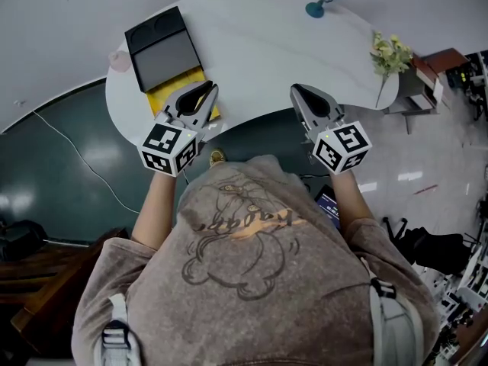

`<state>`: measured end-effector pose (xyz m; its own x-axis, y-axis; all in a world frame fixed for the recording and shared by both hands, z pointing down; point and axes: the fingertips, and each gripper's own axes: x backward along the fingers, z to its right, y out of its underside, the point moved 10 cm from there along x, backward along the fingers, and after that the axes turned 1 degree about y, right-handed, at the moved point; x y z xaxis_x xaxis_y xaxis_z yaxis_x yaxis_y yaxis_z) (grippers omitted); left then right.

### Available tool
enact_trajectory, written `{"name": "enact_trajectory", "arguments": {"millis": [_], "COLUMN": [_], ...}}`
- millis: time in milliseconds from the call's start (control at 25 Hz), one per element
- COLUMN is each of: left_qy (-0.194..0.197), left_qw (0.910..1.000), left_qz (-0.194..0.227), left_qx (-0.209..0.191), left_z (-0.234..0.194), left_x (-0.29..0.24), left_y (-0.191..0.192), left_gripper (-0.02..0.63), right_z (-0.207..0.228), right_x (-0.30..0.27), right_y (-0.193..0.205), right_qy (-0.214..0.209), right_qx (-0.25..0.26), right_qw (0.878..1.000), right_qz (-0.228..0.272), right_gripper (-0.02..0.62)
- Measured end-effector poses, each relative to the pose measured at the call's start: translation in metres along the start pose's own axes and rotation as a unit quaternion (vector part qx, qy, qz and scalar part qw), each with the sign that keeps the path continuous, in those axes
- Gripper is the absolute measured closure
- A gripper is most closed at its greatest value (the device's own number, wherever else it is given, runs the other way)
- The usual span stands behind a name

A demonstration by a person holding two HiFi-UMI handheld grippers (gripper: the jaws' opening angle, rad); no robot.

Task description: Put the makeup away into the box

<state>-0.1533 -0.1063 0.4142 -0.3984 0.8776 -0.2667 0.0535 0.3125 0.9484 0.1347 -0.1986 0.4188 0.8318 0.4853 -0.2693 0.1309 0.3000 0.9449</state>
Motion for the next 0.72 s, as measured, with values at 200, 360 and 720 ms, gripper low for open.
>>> {"name": "enact_trajectory", "arguments": {"millis": [200, 360, 720], "left_qy": [-0.004, -0.006, -0.009], "left_qw": [0.9999, 0.9997, 0.9992], "left_qz": [-0.006, -0.007, 0.006], "left_qx": [0.011, 0.023, 0.037], "left_z": [-0.002, -0.003, -0.003], "left_x": [-0.001, -0.001, -0.003], "left_y": [0.008, 0.011, 0.010], "left_gripper": [0.571, 0.580, 0.580], "right_z": [-0.005, -0.010, -0.004], "right_x": [-0.002, -0.003, 0.003], "right_y": [0.003, 0.006, 0.008], "right_qy": [-0.022, -0.029, -0.017], "right_qx": [0.019, 0.028, 0.023], "right_qw": [1.000, 0.999, 1.000], "right_qz": [-0.009, -0.014, -0.009], "right_gripper": [0.593, 0.593, 0.594]}}
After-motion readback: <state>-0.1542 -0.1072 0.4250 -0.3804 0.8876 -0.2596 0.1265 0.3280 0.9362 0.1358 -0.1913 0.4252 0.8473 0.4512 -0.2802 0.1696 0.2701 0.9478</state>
